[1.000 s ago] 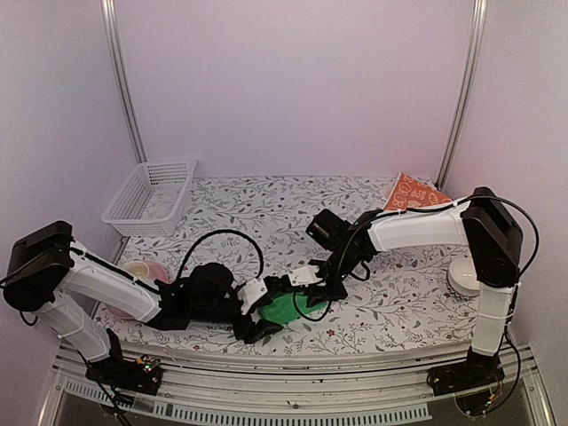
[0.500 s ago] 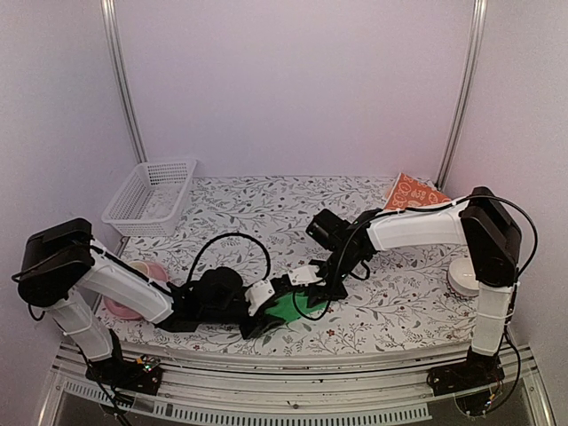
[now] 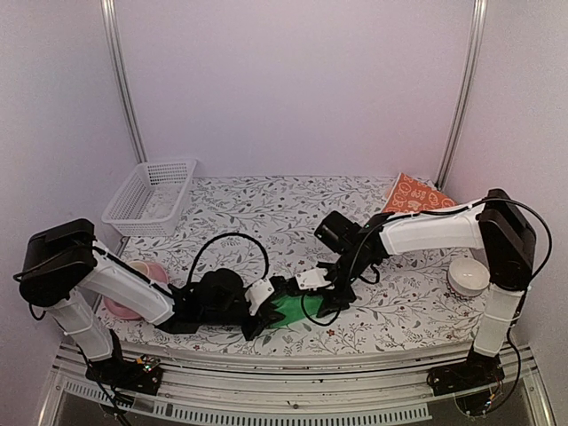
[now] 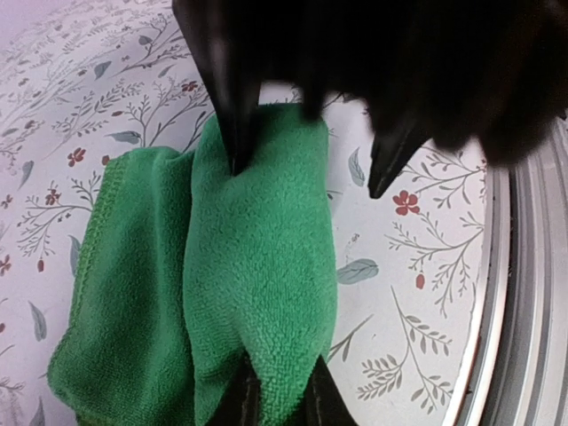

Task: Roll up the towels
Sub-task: Roll the towel at the center of the board.

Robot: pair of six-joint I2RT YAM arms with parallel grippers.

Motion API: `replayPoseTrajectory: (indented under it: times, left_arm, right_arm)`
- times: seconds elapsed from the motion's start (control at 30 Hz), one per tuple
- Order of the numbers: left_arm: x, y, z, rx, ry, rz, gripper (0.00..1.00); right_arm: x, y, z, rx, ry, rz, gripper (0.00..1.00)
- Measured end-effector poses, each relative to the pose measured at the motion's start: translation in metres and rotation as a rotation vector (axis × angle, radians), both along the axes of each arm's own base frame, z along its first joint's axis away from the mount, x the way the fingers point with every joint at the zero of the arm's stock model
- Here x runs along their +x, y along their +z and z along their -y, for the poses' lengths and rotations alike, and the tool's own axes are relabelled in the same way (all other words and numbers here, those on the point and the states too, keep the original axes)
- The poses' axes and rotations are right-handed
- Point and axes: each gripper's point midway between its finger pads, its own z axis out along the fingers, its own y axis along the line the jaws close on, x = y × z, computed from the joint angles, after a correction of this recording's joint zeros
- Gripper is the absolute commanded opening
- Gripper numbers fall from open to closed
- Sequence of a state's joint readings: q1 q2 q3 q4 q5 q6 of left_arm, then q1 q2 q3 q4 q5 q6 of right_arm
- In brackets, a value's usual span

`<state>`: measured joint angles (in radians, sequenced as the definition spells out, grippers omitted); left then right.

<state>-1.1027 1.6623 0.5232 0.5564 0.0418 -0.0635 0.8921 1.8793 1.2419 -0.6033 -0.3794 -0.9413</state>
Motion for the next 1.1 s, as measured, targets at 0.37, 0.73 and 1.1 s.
replayPoseTrajectory:
  times: [0.37, 0.73, 1.1]
  left_arm:
    - [0.007, -0.004, -0.014, -0.105, 0.157, -0.167, 0.0]
    - [0.015, -0.006, -0.025, -0.247, 0.204, -0.326, 0.0]
    - [0.018, -0.008, -0.024, -0.302, 0.177, -0.393, 0.0]
  right_arm:
    - [-0.001, 0.041, -0.001, 0.152, 0.024, 0.137, 0.74]
    - [-0.026, 0.049, -0.01, 0.218, 0.135, 0.142, 0.74]
    - [-0.016, 0.005, -0.02, 0.141, 0.085, 0.142, 0.74]
